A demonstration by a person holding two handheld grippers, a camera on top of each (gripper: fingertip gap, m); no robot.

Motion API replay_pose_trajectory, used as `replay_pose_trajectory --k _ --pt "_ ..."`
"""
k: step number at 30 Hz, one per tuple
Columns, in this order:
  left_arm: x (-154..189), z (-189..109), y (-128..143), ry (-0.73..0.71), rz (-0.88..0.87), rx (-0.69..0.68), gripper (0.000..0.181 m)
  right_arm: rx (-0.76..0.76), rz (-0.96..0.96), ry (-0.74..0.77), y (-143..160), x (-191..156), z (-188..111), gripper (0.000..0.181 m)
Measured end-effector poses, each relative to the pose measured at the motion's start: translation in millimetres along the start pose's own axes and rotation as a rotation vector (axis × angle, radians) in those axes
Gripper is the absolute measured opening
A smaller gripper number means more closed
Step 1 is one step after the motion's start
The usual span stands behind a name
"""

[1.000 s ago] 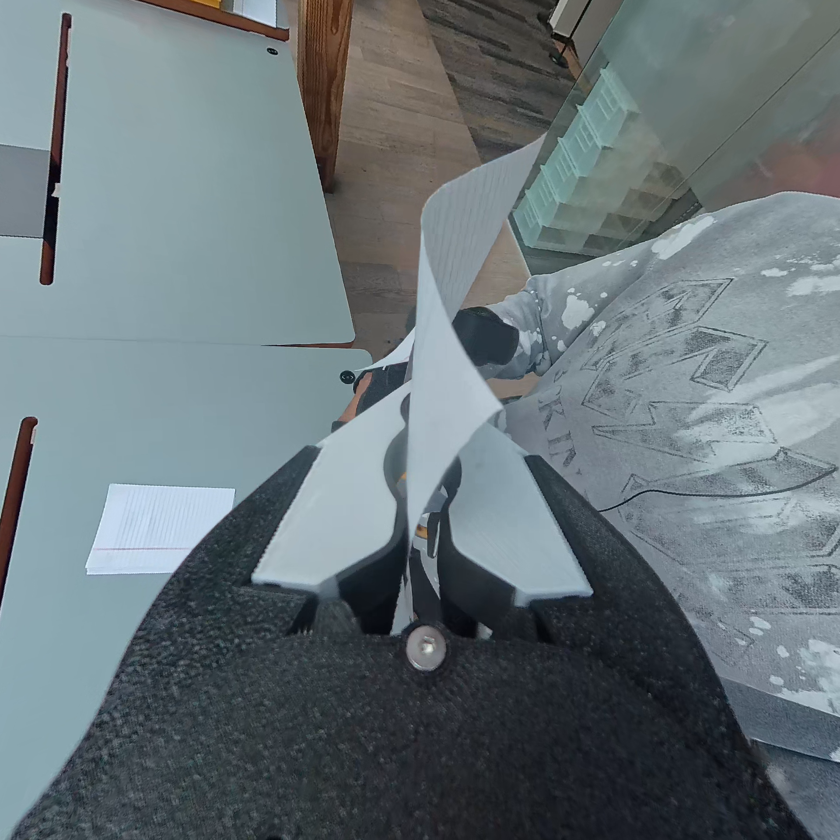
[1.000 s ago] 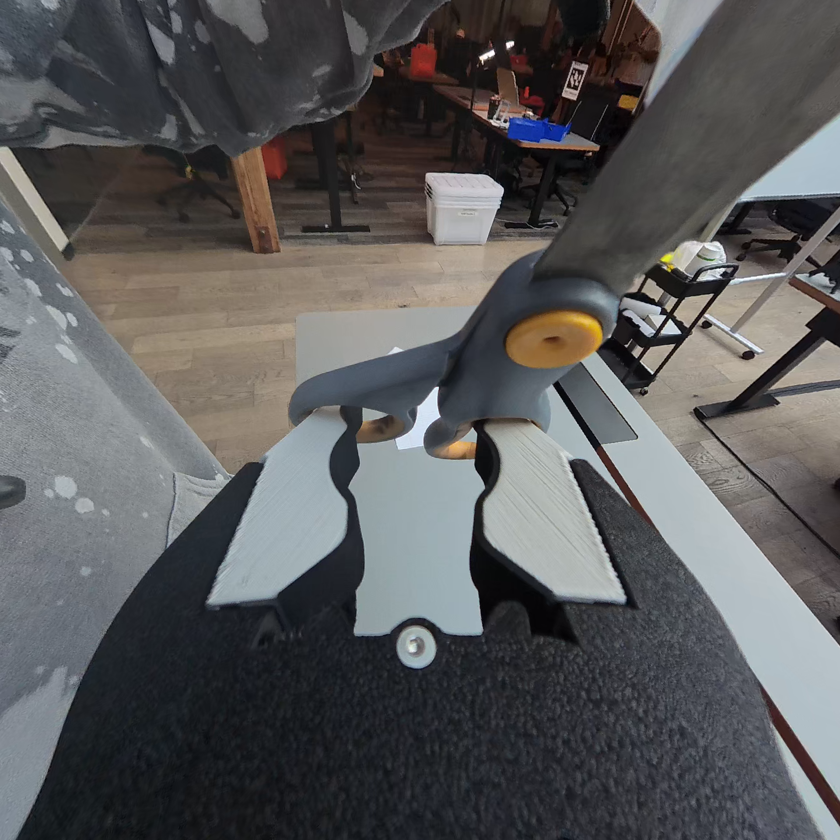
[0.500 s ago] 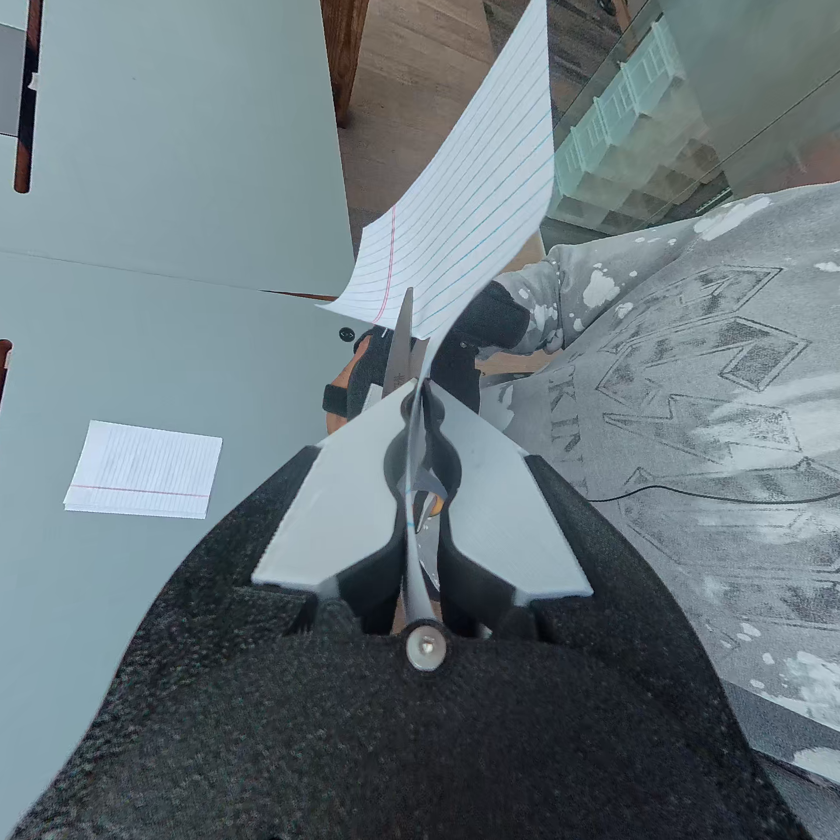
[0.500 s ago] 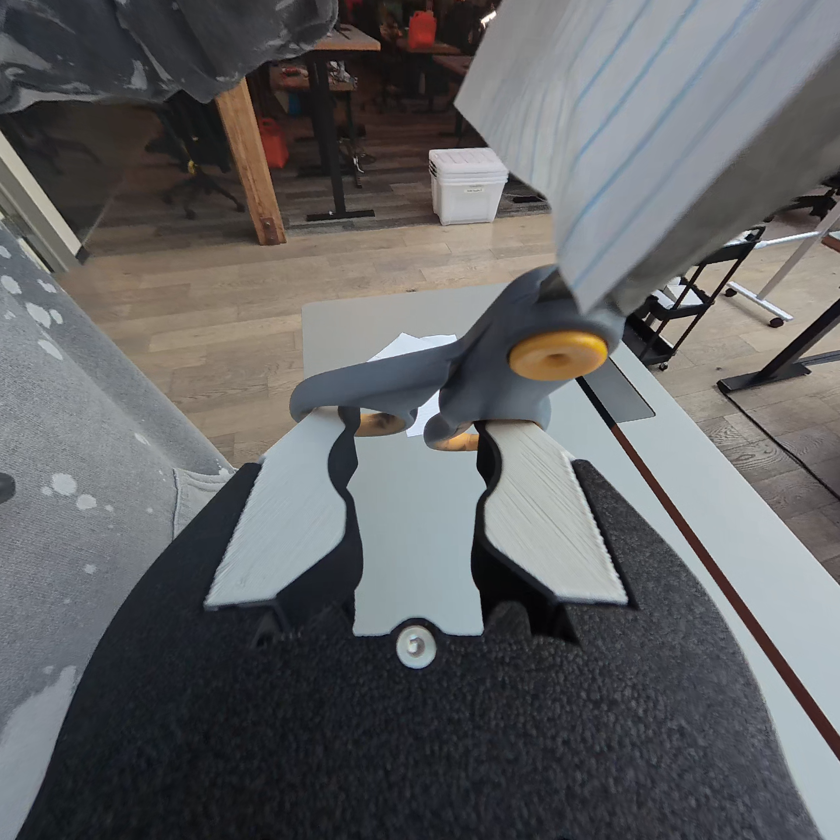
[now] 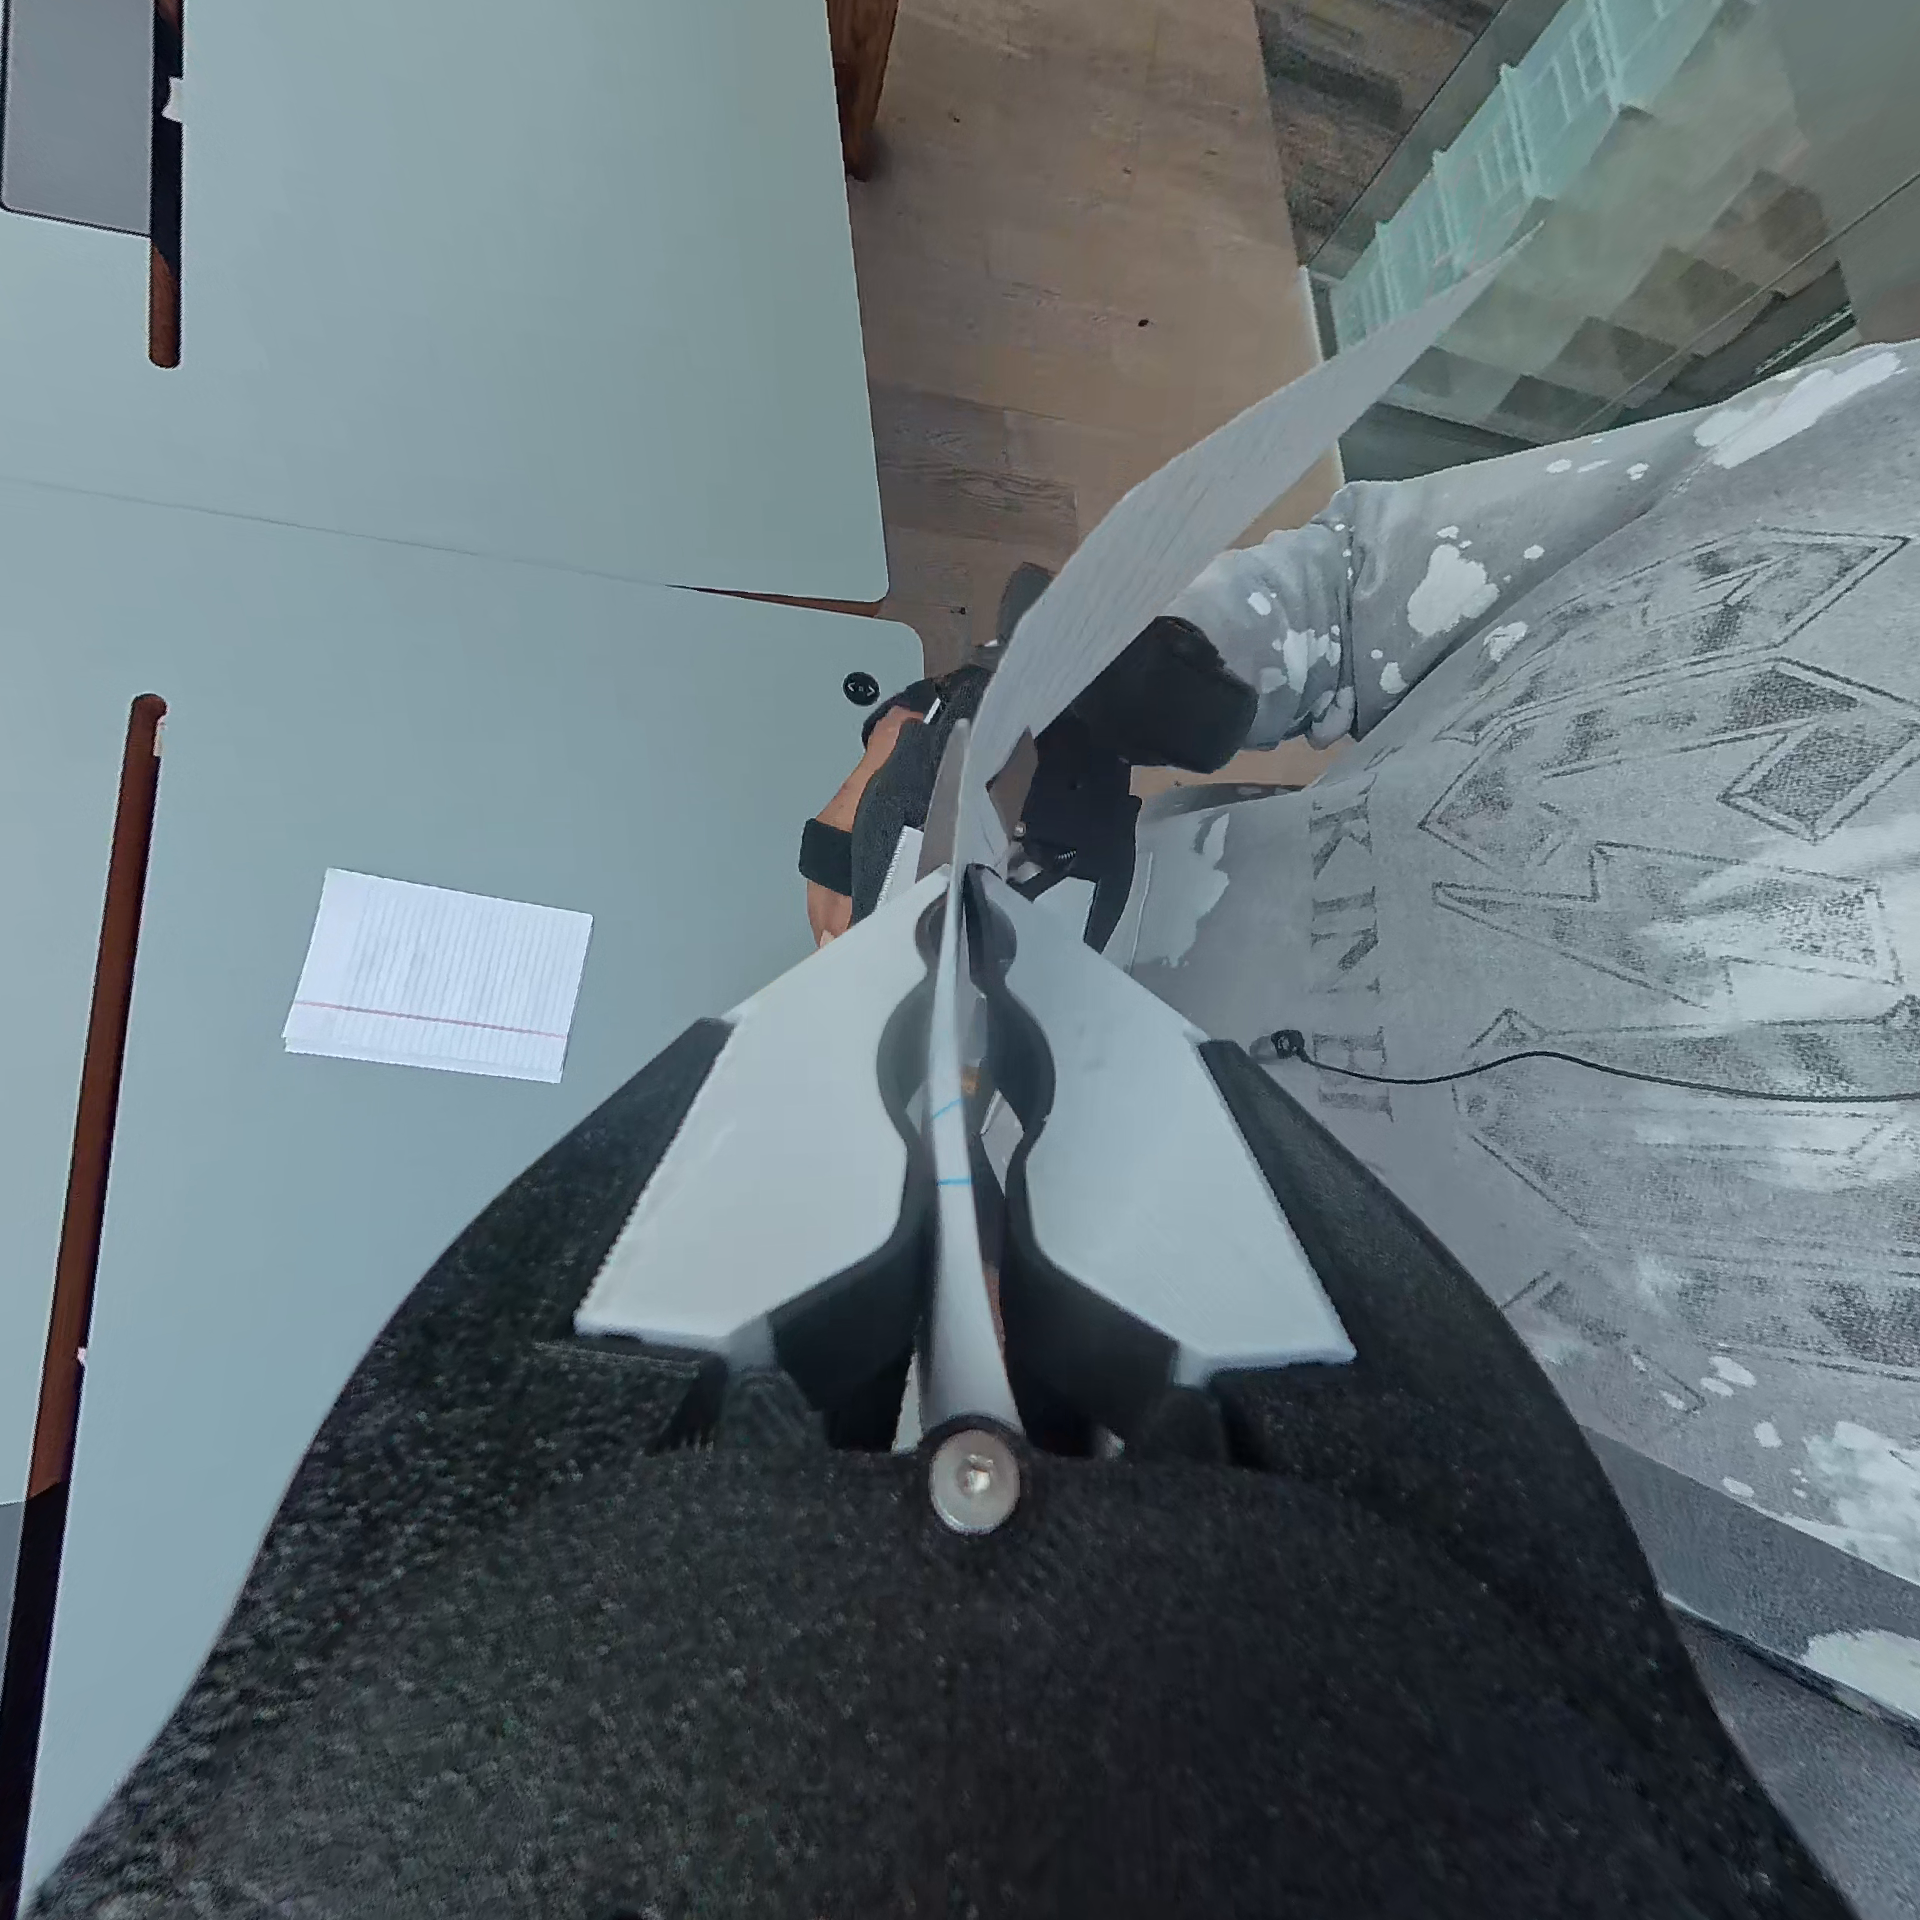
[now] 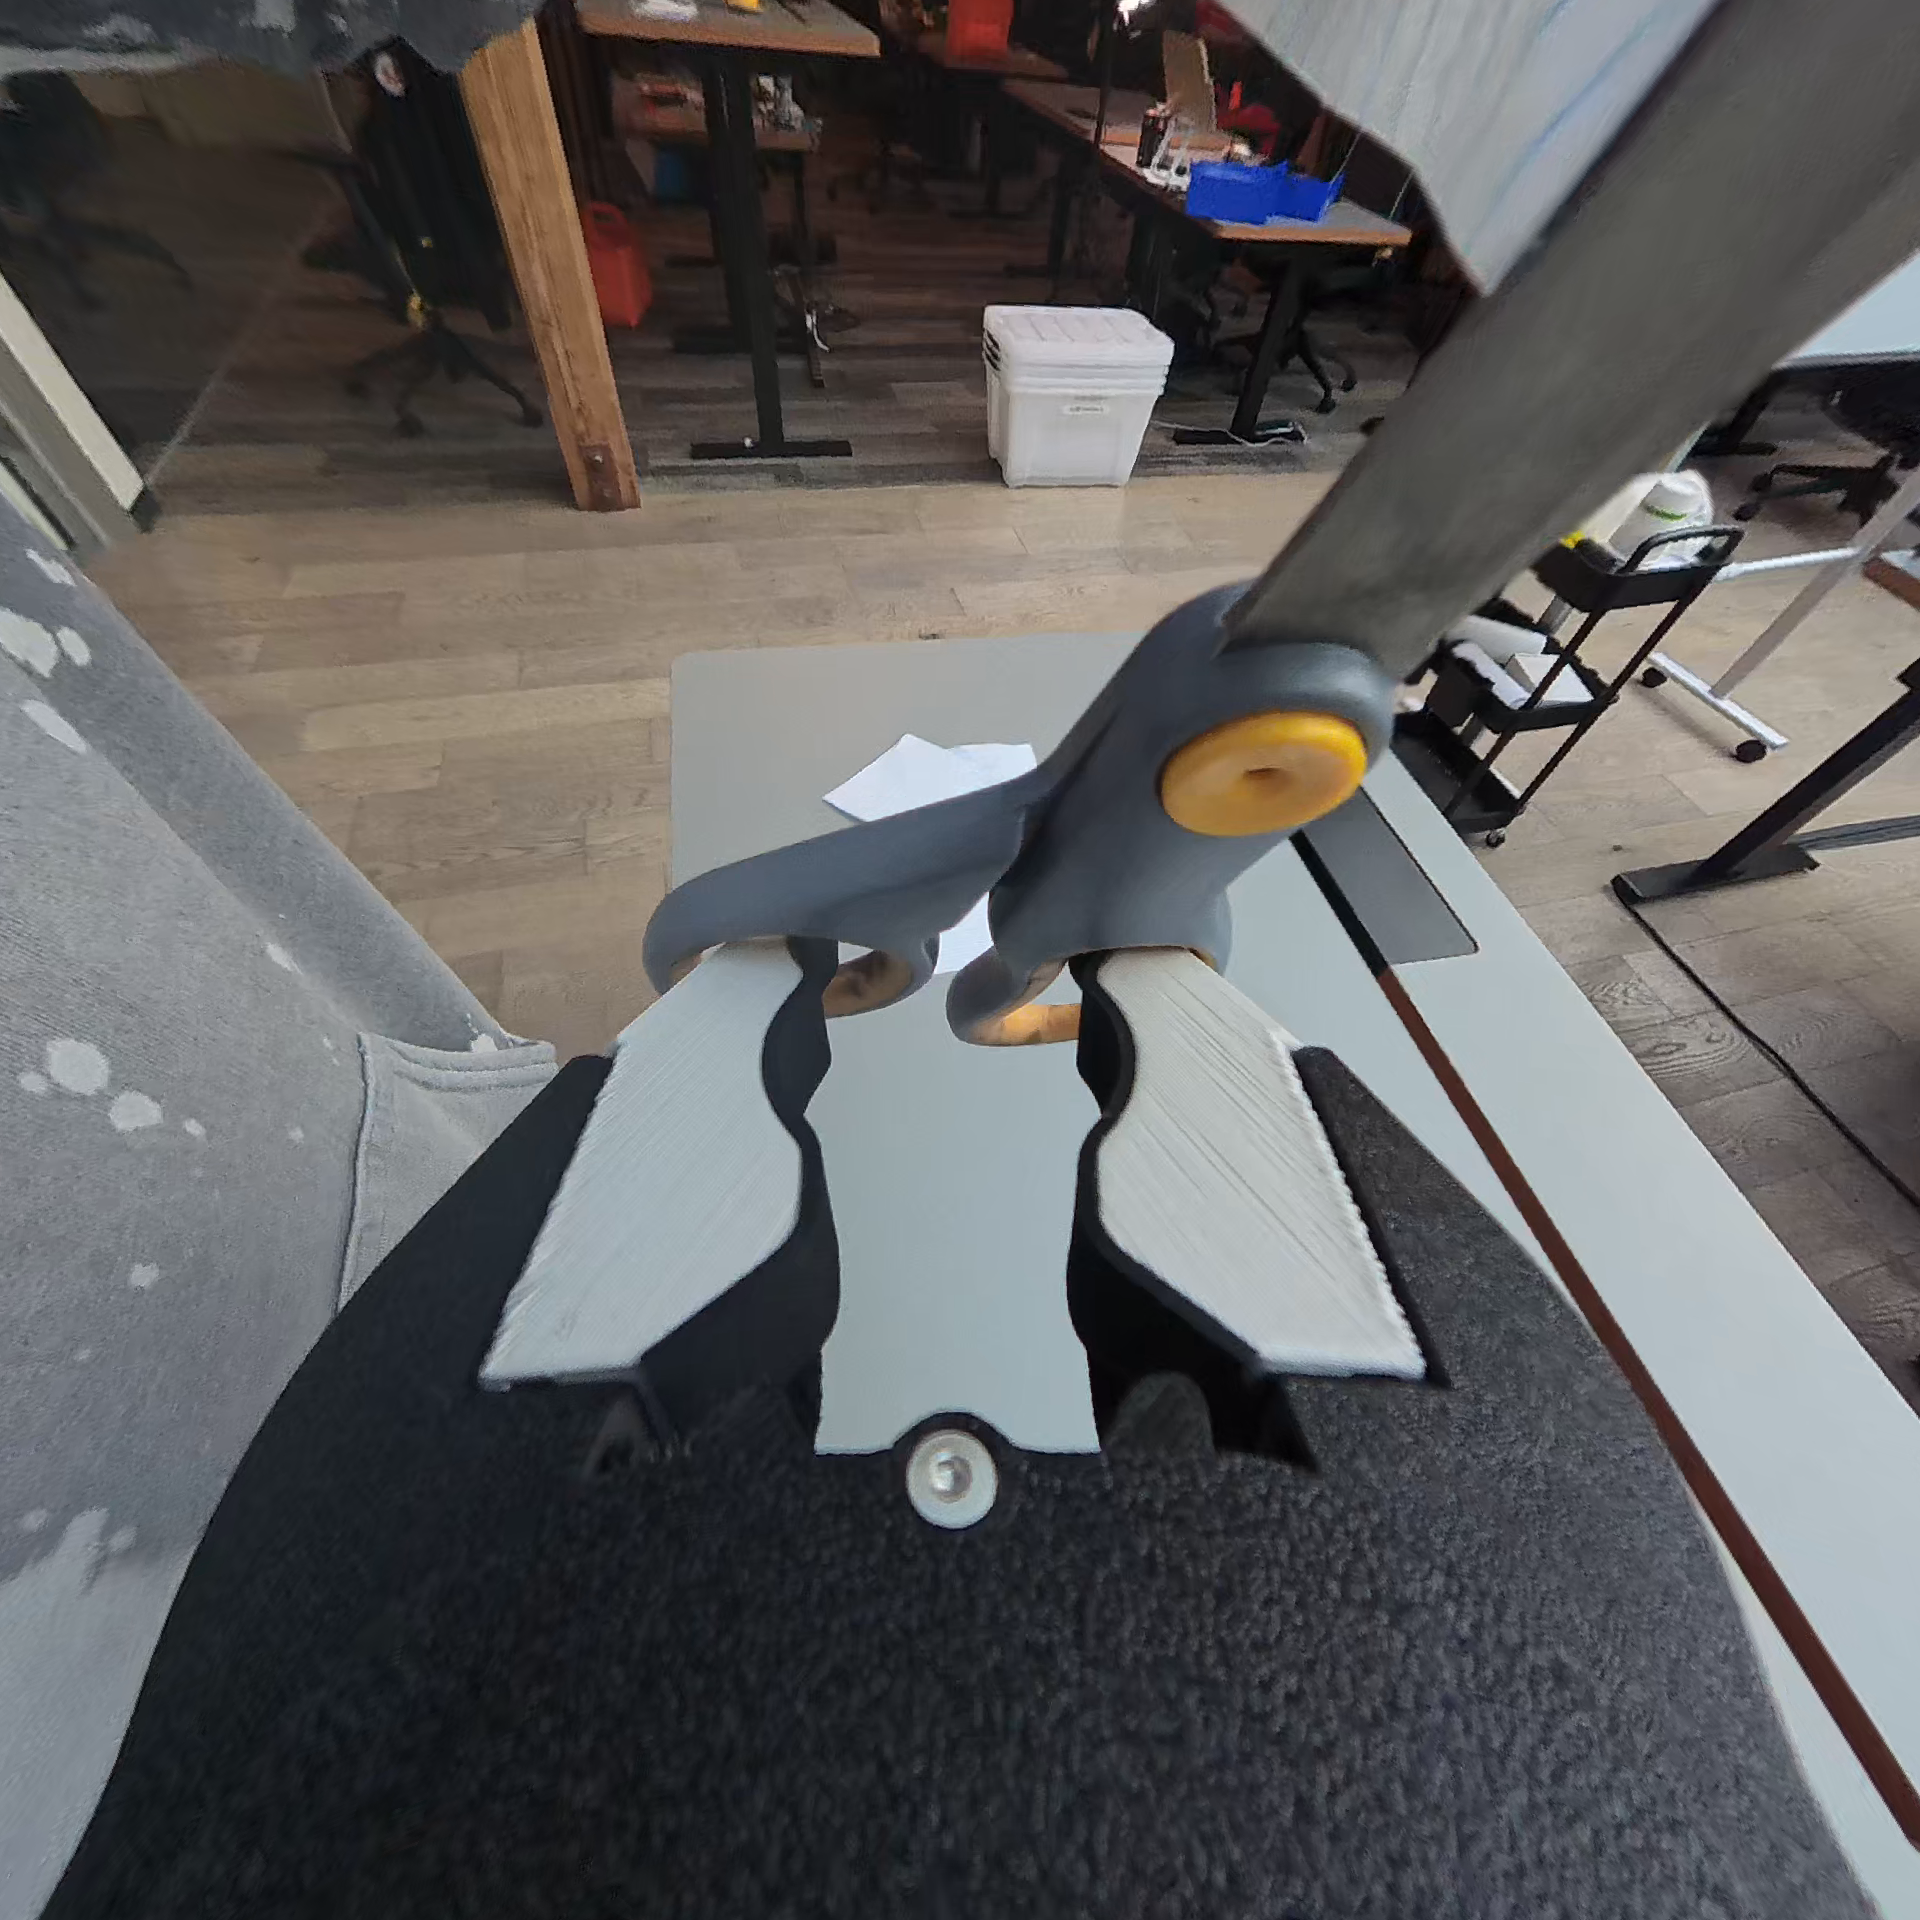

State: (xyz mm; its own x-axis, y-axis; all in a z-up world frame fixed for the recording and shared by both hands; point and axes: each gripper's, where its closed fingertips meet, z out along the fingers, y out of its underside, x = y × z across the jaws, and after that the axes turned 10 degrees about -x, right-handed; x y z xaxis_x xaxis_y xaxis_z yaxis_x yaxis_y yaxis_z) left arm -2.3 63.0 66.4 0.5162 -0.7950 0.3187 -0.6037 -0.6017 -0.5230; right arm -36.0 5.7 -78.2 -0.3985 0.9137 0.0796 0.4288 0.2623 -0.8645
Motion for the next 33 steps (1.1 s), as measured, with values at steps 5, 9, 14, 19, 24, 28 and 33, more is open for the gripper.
replay_pose_trajectory --k 5,9,14,19,24,28,33 --pt "-4.6 7.5 14.0 -0.033 -0.012 -0.125 0.000 -0.067 -0.010 -0.027 9.7 -8.0 9.4 0.044" --pt "-5.7 9.6 17.8 -0.048 -0.021 -0.185 0.000 -0.041 -0.004 -0.035 5.5 -11.1 10.8 0.046" --pt "-6.4 7.2 18.8 -0.079 -0.025 -0.235 0.000 0.094 0.027 -0.037 -6.2 -12.4 7.2 0.047" --pt "-8.7 3.9 23.2 -0.125 -0.027 -0.310 0.000 0.231 0.070 0.006 -8.0 -7.4 5.1 0.042" --pt "-10.8 1.1 23.1 -0.150 -0.040 -0.337 0.000 0.307 0.121 0.028 -2.8 -5.3 -2.0 0.036" --pt "-7.1 6.1 19.2 -0.117 -0.051 -0.322 0.000 0.317 0.158 0.055 -1.8 -3.1 -6.3 0.036" --pt "-2.3 10.1 11.3 -0.086 -0.050 -0.301 0.000 0.352 0.177 0.064 -8.0 -1.1 -12.4 0.038"
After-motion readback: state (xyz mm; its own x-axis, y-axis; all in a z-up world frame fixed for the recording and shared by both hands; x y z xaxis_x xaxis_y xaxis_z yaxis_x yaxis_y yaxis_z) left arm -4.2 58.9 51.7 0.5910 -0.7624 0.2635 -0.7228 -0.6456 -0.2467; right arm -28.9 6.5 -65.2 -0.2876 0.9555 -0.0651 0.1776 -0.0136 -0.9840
